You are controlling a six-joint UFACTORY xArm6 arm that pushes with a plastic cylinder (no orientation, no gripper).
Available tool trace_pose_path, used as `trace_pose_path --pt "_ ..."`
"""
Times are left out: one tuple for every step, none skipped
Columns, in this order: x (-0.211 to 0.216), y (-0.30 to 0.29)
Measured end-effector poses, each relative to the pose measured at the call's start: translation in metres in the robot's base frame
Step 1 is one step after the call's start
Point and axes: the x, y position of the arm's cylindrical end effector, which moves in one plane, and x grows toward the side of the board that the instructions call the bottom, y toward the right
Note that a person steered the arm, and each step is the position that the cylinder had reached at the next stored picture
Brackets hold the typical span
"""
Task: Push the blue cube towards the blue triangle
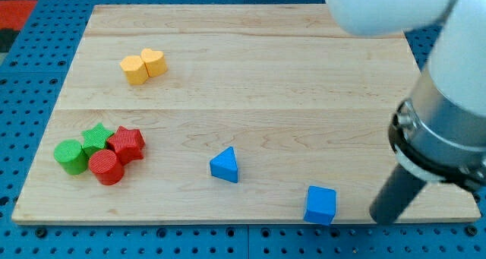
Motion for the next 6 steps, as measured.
trace_pose_path --pt "0.000 0.000" --pt "0.000 -0.074" --pt "0.000 -0.126" --pt "-0.005 -0.132" --pt "-0.011 -0.156" --pt "-0.016 -0.156"
